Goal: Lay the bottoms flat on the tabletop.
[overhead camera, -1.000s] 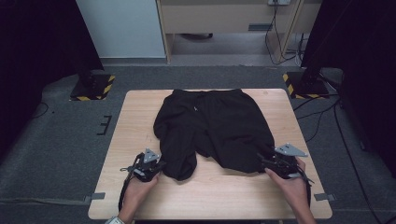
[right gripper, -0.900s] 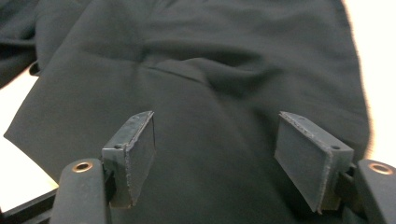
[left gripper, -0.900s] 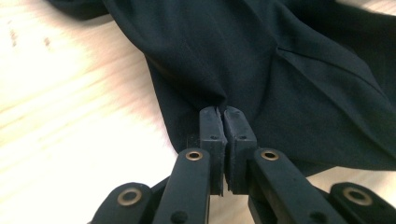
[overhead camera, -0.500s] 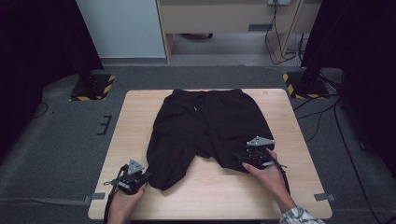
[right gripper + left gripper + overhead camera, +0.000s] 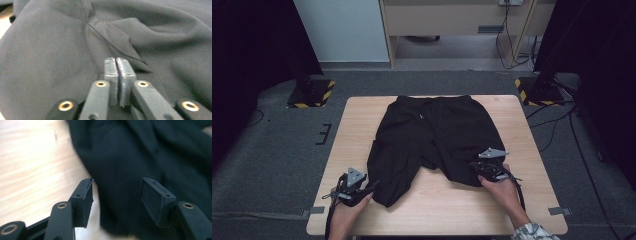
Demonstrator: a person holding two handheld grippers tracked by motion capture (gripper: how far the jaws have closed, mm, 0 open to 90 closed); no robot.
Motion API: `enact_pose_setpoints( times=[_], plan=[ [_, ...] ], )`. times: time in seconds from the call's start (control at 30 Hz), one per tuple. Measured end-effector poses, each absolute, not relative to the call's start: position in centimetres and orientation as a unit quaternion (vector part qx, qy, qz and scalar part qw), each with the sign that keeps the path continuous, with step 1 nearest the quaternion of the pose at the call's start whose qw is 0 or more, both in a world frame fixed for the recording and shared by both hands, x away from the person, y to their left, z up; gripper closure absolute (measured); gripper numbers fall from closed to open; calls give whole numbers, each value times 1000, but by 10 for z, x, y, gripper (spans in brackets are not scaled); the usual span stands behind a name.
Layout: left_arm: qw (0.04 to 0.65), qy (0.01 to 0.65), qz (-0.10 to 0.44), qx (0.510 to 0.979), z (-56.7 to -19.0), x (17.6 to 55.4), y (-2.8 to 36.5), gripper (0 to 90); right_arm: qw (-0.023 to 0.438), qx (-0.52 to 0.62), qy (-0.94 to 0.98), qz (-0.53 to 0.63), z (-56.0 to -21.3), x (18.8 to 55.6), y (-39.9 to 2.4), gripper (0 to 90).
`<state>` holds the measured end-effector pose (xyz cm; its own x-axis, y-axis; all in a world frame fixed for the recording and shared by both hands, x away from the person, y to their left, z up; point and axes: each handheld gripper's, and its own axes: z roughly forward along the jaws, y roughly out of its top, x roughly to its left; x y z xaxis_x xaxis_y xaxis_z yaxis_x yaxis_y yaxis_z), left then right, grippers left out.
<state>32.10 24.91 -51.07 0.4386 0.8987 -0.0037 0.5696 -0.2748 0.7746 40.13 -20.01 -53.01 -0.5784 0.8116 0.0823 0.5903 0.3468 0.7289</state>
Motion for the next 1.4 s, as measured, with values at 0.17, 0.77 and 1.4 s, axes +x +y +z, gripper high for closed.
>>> enact_pose_setpoints(
  times=[0.17,0.77,1.4],
  plan=[
    [373,450,230,778,-509,340,227,398,144,427,811,373,-530,377,-217,900],
    [336,396,168,838,-526,402,155,475,202,476,764,385,-522,309,-270,653],
    [332,411,145,836,-521,358,203,895,215,461,766,393,-518,356,-237,566]
  ],
)
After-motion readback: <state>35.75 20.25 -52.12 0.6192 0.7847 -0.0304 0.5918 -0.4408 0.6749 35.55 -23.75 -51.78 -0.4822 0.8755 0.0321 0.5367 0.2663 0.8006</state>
